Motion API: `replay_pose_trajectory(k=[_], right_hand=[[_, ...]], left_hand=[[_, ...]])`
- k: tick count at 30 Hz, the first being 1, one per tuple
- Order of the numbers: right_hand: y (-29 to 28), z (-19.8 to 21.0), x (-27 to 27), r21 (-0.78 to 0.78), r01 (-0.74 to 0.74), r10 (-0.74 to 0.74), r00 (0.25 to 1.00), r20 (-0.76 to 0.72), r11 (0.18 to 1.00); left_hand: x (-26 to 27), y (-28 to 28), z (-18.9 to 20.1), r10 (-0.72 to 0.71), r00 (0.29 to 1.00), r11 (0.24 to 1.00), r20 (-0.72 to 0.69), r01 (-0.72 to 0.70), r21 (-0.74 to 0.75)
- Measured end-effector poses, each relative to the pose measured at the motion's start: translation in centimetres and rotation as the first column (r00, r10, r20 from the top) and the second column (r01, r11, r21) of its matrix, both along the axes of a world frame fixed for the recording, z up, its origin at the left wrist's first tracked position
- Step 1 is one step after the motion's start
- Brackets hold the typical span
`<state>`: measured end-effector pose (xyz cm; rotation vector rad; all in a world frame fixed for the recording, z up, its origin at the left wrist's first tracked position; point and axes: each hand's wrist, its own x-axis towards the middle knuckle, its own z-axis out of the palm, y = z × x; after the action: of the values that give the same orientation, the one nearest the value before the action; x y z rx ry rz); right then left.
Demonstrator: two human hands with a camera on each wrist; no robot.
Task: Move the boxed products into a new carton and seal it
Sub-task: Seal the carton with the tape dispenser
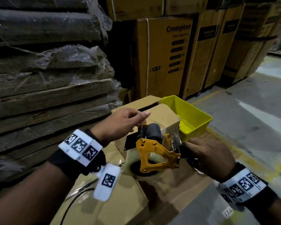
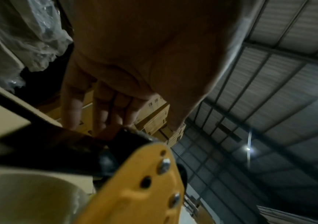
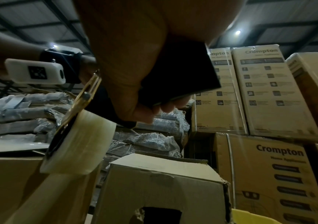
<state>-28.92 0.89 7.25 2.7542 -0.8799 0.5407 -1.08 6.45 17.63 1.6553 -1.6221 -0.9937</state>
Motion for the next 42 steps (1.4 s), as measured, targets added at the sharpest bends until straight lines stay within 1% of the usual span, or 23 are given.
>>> replay_pose_trajectory(k=[3,5,8,11,13,17,21,23,26,28,30,32,33,35,38,39,40,41,42], right_hand=[[-1.2,0.4,-0.2,-0.048,-0.008,0.005,0.998,-0.063,0.999],[-1.5,0.7,-0.3,-0.082,-0.011,0.004,0.997,-0.081,0.997],[-1.8,1.0,-0.5,-0.098,-0.012,0.002,0.995,-0.101,0.995],[-2.1,0.6,-0.7,-0.061,0.0,-0.007,0.992,-0.125,0.998],[-2.2,0.2,-0.8,-0.045,-0.001,-0.005,0.991,-0.136,0.999],[-2.4,0.0,-0.8,-0.03,-0.002,-0.002,0.991,-0.137,1.0],[-2.7,-0.7,-1.0,0.041,0.051,-0.044,0.986,-0.16,0.998],[-2.7,-1.1,-1.1,0.099,0.086,-0.069,0.983,-0.171,0.991],[-2.4,-1.0,-1.1,0.145,0.135,-0.106,0.975,-0.194,0.98],[-2.1,-0.8,-0.8,0.169,0.149,-0.111,0.971,-0.214,0.974],[-1.9,-1.0,-0.5,0.203,0.156,-0.105,0.965,-0.242,0.967],[-1.5,-1.7,-0.1,0.205,0.185,-0.127,0.955,-0.267,0.961],[-1.4,-2.2,-0.1,0.202,0.199,-0.142,0.953,-0.267,0.959],[-0.9,-3.0,-0.2,0.245,0.22,-0.147,0.947,-0.286,0.944],[-0.4,-3.4,-0.2,0.414,0.256,-0.104,0.929,-0.356,0.873],[-0.3,-3.3,-0.2,0.475,0.273,-0.082,0.919,-0.385,0.837],[-0.3,-3.4,-0.3,0.557,0.28,-0.042,0.915,-0.401,0.782],[-0.2,-3.4,-0.4,0.691,0.282,0.008,0.923,-0.385,0.666],[-0.2,-3.7,-0.5,0.832,0.264,0.047,0.944,-0.327,0.489]], left_hand=[[-1.8,-2.5,0.0,-0.005,0.986,0.997,0.165,-0.007,0.07],[-2.7,-3.6,-0.7,-0.001,0.979,0.993,0.206,-0.023,0.117],[-3.5,-4.7,-1.8,0.079,0.986,0.987,0.146,-0.098,0.125],[-4.5,-5.0,-2.2,0.173,0.985,0.977,0.008,-0.173,0.125],[-5.0,-5.1,-2.3,0.222,0.975,0.973,-0.018,-0.22,0.072],[-6.2,-4.7,-2.3,0.213,0.975,0.977,0.058,-0.211,-0.041],[-7.2,-3.6,-2.6,0.248,0.964,0.961,0.095,-0.232,-0.151],[-7.0,-2.9,-2.9,0.263,0.964,0.953,0.03,-0.255,-0.163],[-6.5,-1.8,-3.4,0.271,0.952,0.952,-0.142,-0.287,-0.109],[-6.3,-1.1,-3.9,0.281,0.934,0.947,-0.221,-0.307,-0.092],[-6.1,-0.8,-4.6,0.295,0.913,0.941,-0.28,-0.328,-0.079],[-5.8,-0.6,-5.1,0.307,0.894,0.937,-0.327,-0.345,-0.063],[-5.6,-0.5,-5.4,0.308,0.89,0.937,-0.336,-0.345,-0.057],[-5.3,-0.1,-6.0,0.303,0.887,0.94,-0.348,-0.339,-0.046],[-4.9,0.5,-6.8,0.316,0.861,0.938,-0.399,-0.346,-0.004],[-4.7,0.7,-7.1,0.314,0.858,0.94,-0.407,-0.34,0.008],[-4.7,0.8,-7.4,0.303,0.865,0.946,-0.401,-0.324,0.015],[-4.7,1.1,-7.6,0.286,0.875,0.953,-0.39,-0.301,0.022],[-4.7,1.4,-7.8,0.268,0.885,0.96,-0.381,-0.276,0.032]])
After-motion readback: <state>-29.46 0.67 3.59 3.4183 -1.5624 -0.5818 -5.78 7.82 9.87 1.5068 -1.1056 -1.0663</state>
